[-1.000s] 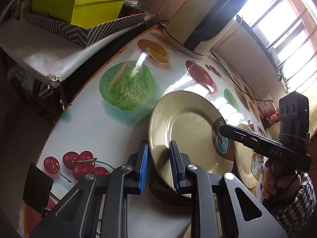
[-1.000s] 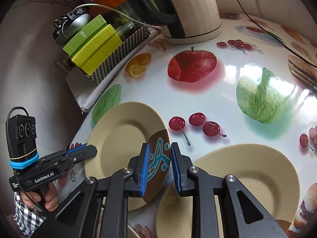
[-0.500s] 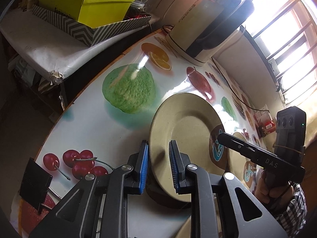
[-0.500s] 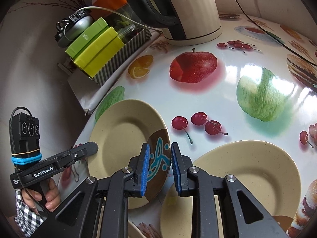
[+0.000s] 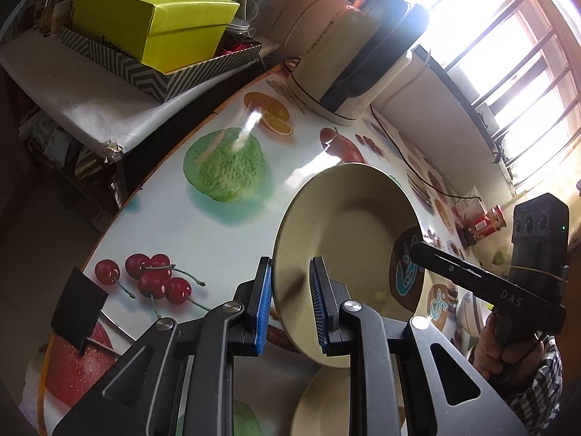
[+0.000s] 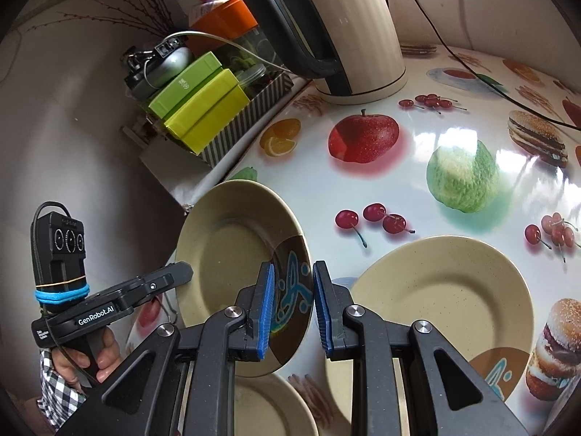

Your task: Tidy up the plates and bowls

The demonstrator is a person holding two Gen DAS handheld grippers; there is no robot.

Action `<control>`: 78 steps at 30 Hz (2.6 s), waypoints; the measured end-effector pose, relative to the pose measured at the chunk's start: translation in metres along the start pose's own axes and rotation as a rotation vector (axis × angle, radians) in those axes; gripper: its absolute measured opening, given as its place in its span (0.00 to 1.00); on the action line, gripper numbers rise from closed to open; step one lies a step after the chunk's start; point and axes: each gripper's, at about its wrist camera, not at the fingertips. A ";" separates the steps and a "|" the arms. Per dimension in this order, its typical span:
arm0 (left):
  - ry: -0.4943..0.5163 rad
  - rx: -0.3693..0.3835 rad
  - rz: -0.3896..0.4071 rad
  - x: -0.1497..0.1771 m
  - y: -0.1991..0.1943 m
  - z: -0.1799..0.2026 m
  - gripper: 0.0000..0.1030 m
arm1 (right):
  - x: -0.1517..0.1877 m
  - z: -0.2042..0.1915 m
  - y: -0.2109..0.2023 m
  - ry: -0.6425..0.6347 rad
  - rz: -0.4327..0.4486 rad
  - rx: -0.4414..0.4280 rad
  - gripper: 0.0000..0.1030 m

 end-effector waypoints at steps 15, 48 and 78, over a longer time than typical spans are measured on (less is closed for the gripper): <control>0.039 0.002 -0.026 0.044 -0.023 0.013 0.21 | 0.060 -0.010 -0.034 0.028 -0.007 0.010 0.21; 0.136 -0.052 -0.131 0.096 -0.022 0.032 0.21 | 0.134 -0.012 -0.044 0.019 -0.054 0.124 0.23; 0.143 -0.090 -0.151 0.088 -0.018 0.036 0.32 | 0.135 -0.019 -0.038 -0.034 -0.058 0.183 0.33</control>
Point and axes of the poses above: each gripper's, at about its wrist camera, not at the fingertips, and y roughly the way its jaws point, z to its right, x to its underside
